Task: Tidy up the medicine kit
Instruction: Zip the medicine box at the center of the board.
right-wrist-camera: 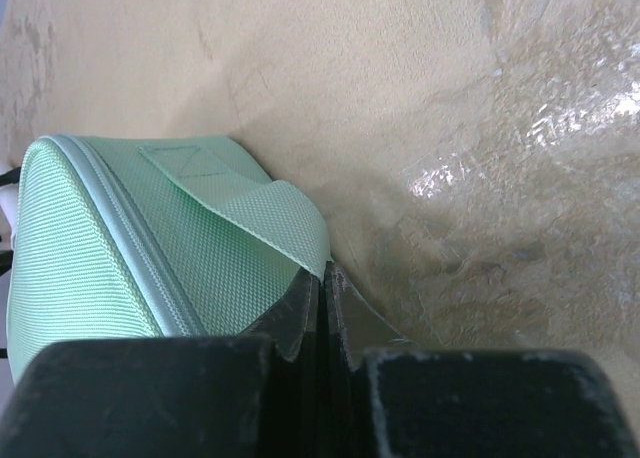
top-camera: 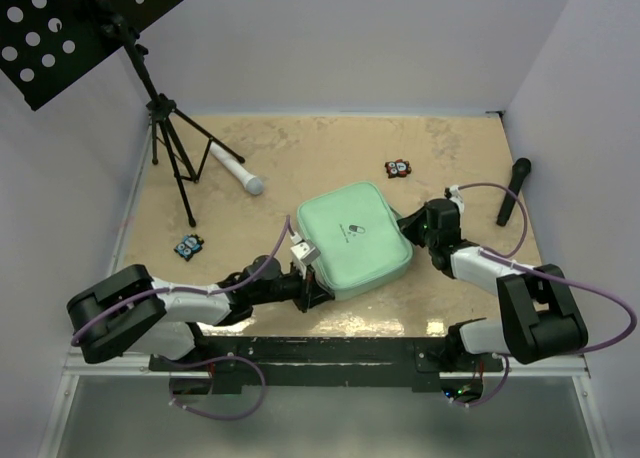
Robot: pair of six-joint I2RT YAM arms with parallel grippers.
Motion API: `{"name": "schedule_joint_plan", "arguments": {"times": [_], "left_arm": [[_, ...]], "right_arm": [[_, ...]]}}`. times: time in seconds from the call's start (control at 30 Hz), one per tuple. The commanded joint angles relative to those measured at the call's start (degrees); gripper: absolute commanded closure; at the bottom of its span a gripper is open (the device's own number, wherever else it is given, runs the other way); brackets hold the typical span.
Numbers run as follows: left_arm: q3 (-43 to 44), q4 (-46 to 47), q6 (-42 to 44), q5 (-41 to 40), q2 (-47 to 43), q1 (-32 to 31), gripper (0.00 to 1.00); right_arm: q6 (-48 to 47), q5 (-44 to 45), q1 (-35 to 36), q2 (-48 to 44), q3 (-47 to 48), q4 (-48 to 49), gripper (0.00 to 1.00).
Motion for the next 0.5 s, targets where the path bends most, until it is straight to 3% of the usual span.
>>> {"name": "schedule_joint_plan", "arguments": {"times": [0.0,0.17,0.47], "left_arm": [[3.7,8.3,-2.3,2.0,3.3,-3.9,1.0],[3.3,7.9,-1.8,0.4,2.5,-4.1,1.0],[0.7,-3.0,2.0,-5.9,-8.1,-1.5,1.0]], "right_arm": [[2.5,3.0,0.9,-1.0,0.4,3.3,1.0],[1.1,2.8,0.9,-1.4,0.7,2.7,1.0],[-8.8,2.9,0.9,-4.9,2.1,-1.2,1.0]]}}
